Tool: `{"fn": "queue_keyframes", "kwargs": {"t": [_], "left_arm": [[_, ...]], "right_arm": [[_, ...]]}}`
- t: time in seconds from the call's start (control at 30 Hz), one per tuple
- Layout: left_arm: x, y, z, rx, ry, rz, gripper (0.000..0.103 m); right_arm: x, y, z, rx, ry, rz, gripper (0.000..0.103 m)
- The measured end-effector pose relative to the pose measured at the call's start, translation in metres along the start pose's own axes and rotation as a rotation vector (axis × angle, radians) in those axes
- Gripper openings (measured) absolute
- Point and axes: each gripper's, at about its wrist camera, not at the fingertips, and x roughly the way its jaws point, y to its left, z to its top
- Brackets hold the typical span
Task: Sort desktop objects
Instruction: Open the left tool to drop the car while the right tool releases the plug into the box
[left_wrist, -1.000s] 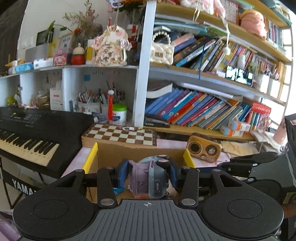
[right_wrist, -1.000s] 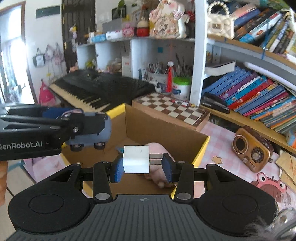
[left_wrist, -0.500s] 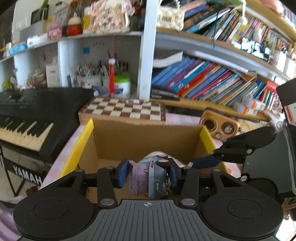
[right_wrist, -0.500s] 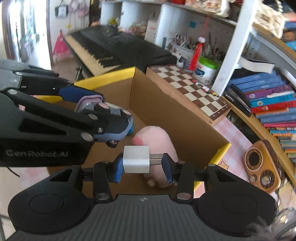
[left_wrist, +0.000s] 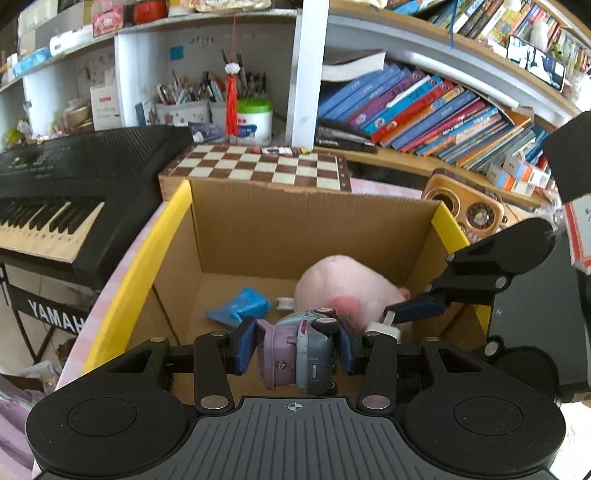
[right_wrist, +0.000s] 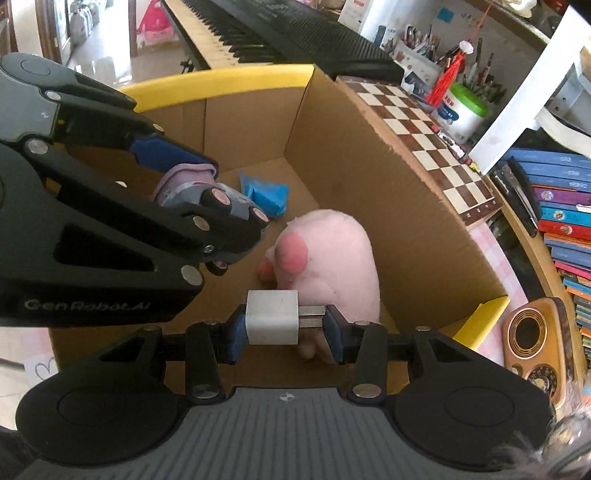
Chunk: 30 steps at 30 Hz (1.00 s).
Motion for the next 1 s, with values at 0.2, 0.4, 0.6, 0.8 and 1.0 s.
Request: {"fn": "queue_keyframes", "kwargs": {"t": [0.2,0.4,0.6,0.8,1.0], "left_arm": [[0.006,0.001,-0.003,0.002,0.023,-0.001,0.044],[0.006,0.002,-0.006,0.005,0.025,-0.005,0.044],[-0.004,0.005,-0.005,-0.021,-0.026,-0.035,0.046],[-0.022,0.003,-0.002,-0.015,-0.101,-0.057,0.073],[-0.047,-0.001,-0.004,0.011,-0.173,-0.052,0.085]], "right_arm": [[0.001,0.003,0.002,-0.03,0.017,-0.003,0.041],[0.002,0.006,0.003,-0.035,0.024,-0.008,0.041],[-0.003,0.009,0.001,-0.027,0.005,-0.003,0.042],[-0.018,0.011,-0.002,0.013,-0.057,-0.043,0.05],[-0.048,0.009,-0.015,0.088,-0.144,-0.087,0.053]]}}
